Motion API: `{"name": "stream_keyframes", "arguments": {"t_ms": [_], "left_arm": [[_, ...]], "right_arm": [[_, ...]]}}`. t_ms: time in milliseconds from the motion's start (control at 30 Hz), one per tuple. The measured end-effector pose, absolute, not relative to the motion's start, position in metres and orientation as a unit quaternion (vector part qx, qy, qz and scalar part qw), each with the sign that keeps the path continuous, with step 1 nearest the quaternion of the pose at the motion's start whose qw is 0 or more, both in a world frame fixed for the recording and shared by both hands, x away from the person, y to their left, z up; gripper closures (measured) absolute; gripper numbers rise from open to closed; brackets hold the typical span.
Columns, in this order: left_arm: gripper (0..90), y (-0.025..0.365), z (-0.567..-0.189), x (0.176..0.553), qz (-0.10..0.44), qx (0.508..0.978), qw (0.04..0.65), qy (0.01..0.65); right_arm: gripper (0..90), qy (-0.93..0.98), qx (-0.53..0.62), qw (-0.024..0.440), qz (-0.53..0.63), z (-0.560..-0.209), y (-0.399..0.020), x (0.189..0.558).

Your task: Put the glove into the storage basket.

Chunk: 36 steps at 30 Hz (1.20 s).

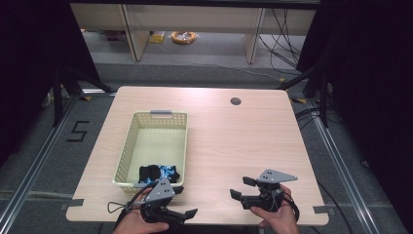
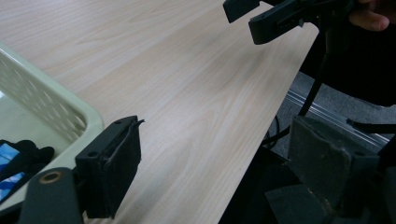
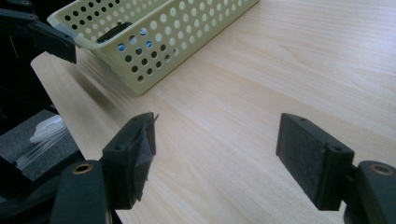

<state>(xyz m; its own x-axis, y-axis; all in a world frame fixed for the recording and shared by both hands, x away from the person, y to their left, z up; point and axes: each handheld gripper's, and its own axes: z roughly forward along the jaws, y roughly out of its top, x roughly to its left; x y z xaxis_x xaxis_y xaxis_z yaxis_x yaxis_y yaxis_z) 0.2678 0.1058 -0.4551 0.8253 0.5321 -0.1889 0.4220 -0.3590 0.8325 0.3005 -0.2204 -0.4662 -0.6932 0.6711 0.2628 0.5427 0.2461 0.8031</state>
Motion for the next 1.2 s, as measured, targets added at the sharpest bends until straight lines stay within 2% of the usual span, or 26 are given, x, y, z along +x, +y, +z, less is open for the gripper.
{"name": "stream_keyframes", "arguments": {"t_ms": [200, 233, 267, 300, 533, 567, 633, 700, 767, 800, 867, 900, 933, 1200], "left_arm": [[17.4, 0.108, -0.46, 0.264, 0.052, 0.828, 0.482, 0.281], [17.4, 0.107, -0.462, 0.262, 0.046, 0.823, 0.483, 0.295], [17.3, 0.108, -0.463, 0.261, 0.05, 0.824, 0.484, 0.289], [17.3, 0.109, -0.464, 0.262, 0.054, 0.831, 0.476, 0.283], [17.2, 0.11, -0.471, 0.256, 0.052, 0.838, 0.471, 0.27], [17.2, 0.109, -0.472, 0.254, 0.038, 0.833, 0.473, 0.284], [17.4, 0.11, -0.474, 0.253, 0.055, 0.837, 0.468, 0.278], [17.4, 0.11, -0.477, 0.252, 0.054, 0.837, 0.466, 0.28], [17.5, 0.112, -0.479, 0.251, 0.05, 0.838, 0.463, 0.284], [17.5, 0.115, -0.48, 0.253, 0.058, 0.849, 0.453, 0.267], [17.5, 0.115, -0.484, 0.25, 0.05, 0.844, 0.453, 0.283], [17.5, 0.115, -0.485, 0.25, 0.057, 0.844, 0.456, 0.275], [17.5, 0.116, -0.486, 0.25, 0.06, 0.847, 0.452, 0.273], [17.5, 0.118, -0.497, 0.244, 0.046, 0.852, 0.436, 0.285]], "right_arm": [[26.6, 0.786, 0.383, 0.066, 0.481, -0.468, -0.22, 0.295], [26.4, 0.784, 0.398, 0.06, 0.472, -0.467, -0.22, 0.291], [26.3, 0.787, 0.381, 0.078, 0.479, -0.469, -0.221, 0.293], [26.3, 0.786, 0.393, 0.063, 0.473, -0.468, -0.221, 0.29], [25.9, 0.789, 0.378, 0.07, 0.48, -0.473, -0.224, 0.289], [25.7, 0.785, 0.397, 0.061, 0.472, -0.473, -0.224, 0.285], [25.6, 0.787, 0.386, 0.071, 0.477, -0.475, -0.225, 0.286], [25.4, 0.784, 0.396, 0.056, 0.474, -0.476, -0.224, 0.283], [25.2, 0.788, 0.381, 0.06, 0.48, -0.478, -0.226, 0.284], [25.0, 0.786, 0.387, 0.062, 0.477, -0.478, -0.226, 0.283], [24.4, 0.782, 0.403, 0.054, 0.472, -0.477, -0.226, 0.278], [24.3, 0.789, 0.386, 0.072, 0.473, -0.478, -0.228, 0.28], [24.2, 0.787, 0.399, 0.056, 0.467, -0.478, -0.226, 0.277], [22.6, 0.801, 0.389, 0.062, 0.452, -0.482, -0.225, 0.27]]}}
